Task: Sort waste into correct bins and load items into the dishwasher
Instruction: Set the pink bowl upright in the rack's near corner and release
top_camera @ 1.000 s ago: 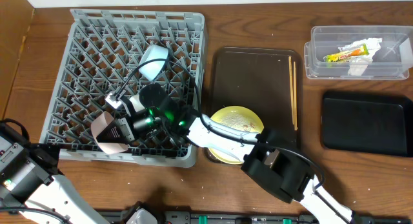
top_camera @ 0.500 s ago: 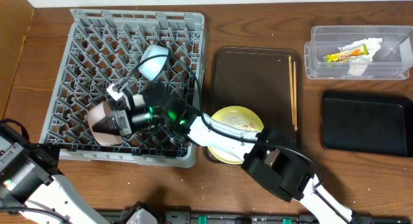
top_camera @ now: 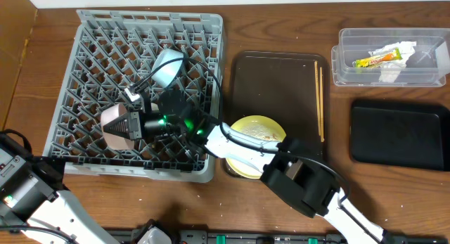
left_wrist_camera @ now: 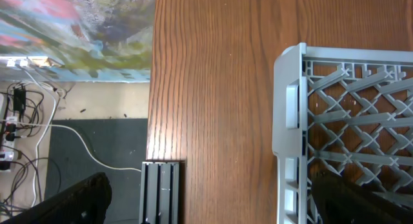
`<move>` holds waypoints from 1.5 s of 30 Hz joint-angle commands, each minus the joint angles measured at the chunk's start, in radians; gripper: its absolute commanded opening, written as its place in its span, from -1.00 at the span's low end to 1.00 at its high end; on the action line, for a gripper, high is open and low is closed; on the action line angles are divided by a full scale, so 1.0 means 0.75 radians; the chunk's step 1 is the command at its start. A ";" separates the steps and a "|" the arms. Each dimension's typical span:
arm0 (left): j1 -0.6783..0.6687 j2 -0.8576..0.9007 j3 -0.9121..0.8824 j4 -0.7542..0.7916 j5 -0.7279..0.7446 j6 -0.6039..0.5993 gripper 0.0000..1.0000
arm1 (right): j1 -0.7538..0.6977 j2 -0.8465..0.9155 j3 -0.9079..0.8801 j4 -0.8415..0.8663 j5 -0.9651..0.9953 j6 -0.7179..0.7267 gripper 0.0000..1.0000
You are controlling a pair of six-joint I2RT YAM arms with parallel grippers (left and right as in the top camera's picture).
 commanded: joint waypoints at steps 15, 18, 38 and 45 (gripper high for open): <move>0.006 -0.004 0.022 -0.005 -0.018 -0.016 0.99 | 0.027 0.078 0.011 -0.269 -0.022 -0.054 -0.98; 0.006 -0.004 0.022 -0.005 -0.018 -0.016 1.00 | 0.034 0.071 0.011 -0.348 -0.013 -0.092 -0.97; 0.006 -0.004 0.022 -0.005 -0.018 -0.016 1.00 | 0.010 -0.208 0.011 -1.181 0.374 -0.329 -0.72; 0.006 -0.004 0.022 -0.005 -0.017 -0.016 1.00 | -0.016 -0.272 0.011 -1.238 0.391 -0.359 -0.52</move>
